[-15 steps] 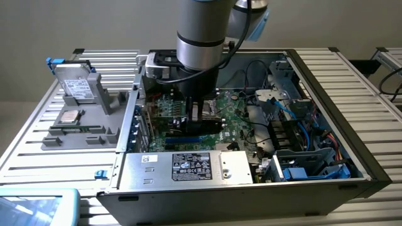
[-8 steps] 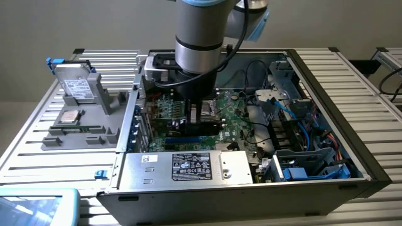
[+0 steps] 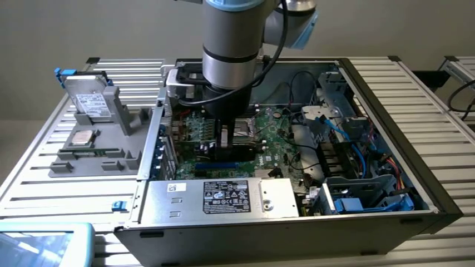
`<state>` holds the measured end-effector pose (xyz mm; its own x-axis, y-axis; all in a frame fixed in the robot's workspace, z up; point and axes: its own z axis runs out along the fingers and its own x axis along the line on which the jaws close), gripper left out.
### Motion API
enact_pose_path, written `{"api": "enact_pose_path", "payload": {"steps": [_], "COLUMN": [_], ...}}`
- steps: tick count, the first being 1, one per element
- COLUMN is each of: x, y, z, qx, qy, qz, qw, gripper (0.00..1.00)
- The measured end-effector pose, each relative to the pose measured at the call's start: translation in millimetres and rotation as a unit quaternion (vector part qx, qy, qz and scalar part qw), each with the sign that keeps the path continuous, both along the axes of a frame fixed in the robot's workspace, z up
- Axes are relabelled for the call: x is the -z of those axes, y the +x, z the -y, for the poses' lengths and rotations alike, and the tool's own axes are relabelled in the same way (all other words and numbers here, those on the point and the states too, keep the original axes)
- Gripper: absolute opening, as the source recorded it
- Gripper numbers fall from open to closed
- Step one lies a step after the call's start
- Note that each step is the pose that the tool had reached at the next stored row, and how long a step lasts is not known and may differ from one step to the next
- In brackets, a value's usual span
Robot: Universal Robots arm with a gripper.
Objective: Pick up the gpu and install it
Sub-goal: 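Insert the gpu into the slot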
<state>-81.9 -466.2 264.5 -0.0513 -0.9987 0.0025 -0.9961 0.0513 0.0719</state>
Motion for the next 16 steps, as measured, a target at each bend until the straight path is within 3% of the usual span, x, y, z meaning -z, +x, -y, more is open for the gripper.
{"api": "enact_pose_path", "payload": {"steps": [9,16], "x": [4.8,6.1], "y": [-2.6,-4.1], "z": [0.0,-0.5], "qx": [0.000,0.000], "qy": [-0.0001,0.0000], "qz": [-0.0057,-0.0060], "qw": [1.0000,1.0000], "gripper": [0.28,0.28]}}
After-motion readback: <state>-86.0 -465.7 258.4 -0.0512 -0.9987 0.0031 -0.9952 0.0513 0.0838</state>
